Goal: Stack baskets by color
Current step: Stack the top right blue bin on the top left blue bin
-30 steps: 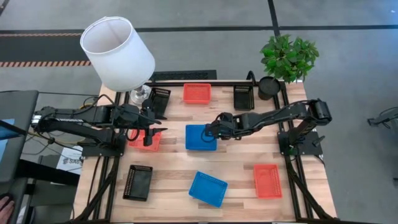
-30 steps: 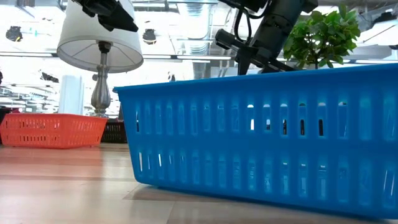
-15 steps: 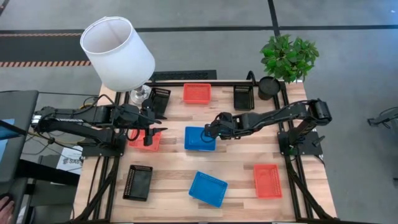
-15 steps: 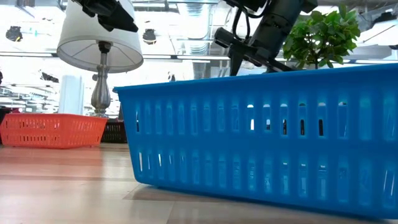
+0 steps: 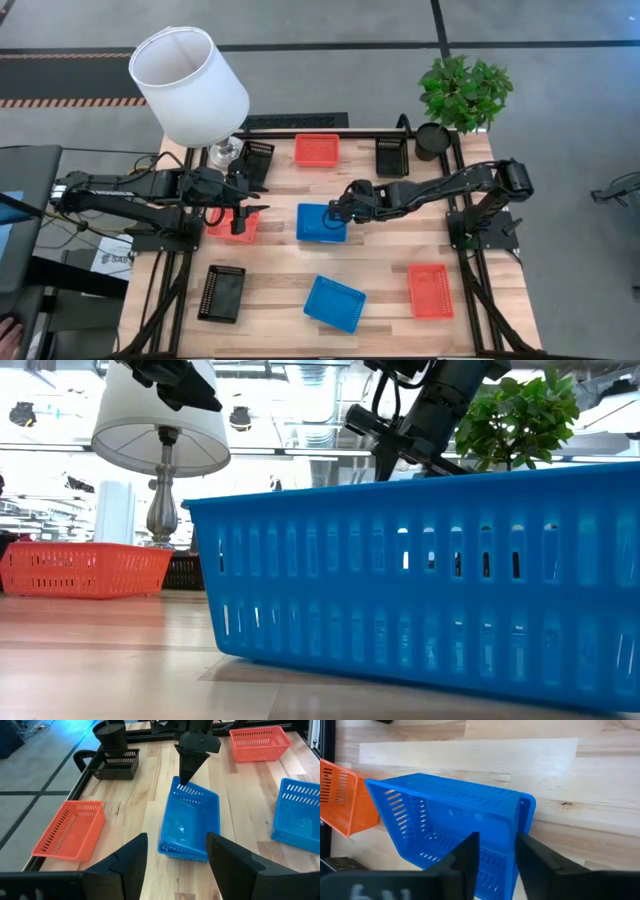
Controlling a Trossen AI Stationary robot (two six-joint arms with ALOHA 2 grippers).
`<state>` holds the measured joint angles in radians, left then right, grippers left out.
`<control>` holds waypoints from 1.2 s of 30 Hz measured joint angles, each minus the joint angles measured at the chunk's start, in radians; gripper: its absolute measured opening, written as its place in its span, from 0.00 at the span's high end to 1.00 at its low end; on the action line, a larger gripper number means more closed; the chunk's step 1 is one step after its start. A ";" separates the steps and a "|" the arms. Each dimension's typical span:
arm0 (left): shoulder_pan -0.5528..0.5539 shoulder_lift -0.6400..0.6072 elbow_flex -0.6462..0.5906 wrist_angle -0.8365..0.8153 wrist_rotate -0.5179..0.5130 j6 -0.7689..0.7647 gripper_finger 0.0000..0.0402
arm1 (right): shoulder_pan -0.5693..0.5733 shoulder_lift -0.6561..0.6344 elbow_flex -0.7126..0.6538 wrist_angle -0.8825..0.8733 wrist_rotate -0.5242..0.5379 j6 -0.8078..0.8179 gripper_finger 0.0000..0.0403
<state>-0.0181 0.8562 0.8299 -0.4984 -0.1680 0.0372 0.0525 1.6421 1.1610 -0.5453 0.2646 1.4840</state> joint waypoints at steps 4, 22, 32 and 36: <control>0.000 0.000 0.000 0.000 0.000 0.000 0.53 | 0.000 0.000 0.000 0.000 0.000 -0.001 0.80; 0.000 0.000 0.000 0.000 0.000 0.002 0.53 | -0.001 0.000 0.042 0.003 -0.079 -0.016 0.99; 0.000 0.000 0.000 0.000 0.007 0.003 0.53 | -0.015 0.000 0.053 -0.019 -0.221 0.032 0.99; 0.000 0.000 0.000 0.000 0.007 0.003 0.53 | -0.017 0.000 0.051 -0.049 -0.240 0.034 0.99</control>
<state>-0.0181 0.8562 0.8299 -0.4984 -0.1614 0.0399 0.0356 1.6416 1.2121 -0.5943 0.0246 1.5181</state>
